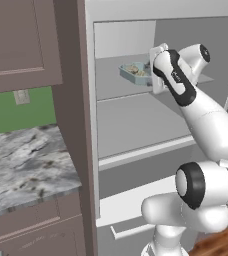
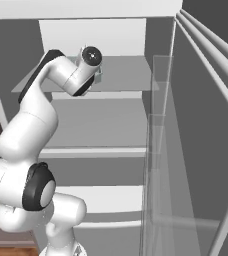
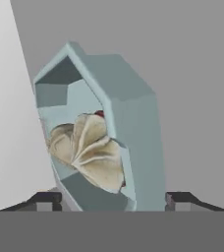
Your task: Place two dumplings into each of the tupperware containers and then place the containers in the fridge.
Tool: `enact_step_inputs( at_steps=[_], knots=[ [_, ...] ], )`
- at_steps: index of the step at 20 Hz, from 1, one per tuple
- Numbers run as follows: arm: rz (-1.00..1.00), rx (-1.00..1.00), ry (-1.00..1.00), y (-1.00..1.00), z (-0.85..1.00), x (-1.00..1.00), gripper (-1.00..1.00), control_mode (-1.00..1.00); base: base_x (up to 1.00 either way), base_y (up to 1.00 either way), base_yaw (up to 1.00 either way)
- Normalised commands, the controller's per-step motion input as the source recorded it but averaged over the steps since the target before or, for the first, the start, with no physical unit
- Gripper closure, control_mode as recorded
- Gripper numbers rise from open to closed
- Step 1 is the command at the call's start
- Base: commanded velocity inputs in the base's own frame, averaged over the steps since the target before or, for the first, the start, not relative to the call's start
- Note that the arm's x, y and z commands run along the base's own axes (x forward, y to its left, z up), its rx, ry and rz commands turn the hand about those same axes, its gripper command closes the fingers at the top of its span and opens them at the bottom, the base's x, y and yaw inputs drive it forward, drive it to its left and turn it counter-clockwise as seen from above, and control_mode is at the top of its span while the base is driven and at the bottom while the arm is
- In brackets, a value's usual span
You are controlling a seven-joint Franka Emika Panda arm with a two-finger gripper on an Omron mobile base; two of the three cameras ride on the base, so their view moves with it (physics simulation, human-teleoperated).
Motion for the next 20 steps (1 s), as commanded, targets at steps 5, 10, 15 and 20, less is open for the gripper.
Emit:
enact_step_inputs(
  at_steps=[5, 10, 15, 20],
  knots=[
    [0.0, -0.05, 0.0, 0.0, 0.0, -0.62, -1.0, -1.0, 0.0, 0.0, 0.0],
    [0.0, -0.08, -0.02, 0.08, 0.0, -1.0, -1.0, -1.0, 0.0, 0.0, 0.0],
    [0.0, -0.13, -0.02, 0.21, 0.19, -1.0, -1.0, -1.0, 0.0, 0.0, 0.0],
    [0.13, -0.25, 0.13, 0.2, 0.12, -1.0, -1.0, -1.0, 0.0, 0.0, 0.0]
  ],
)
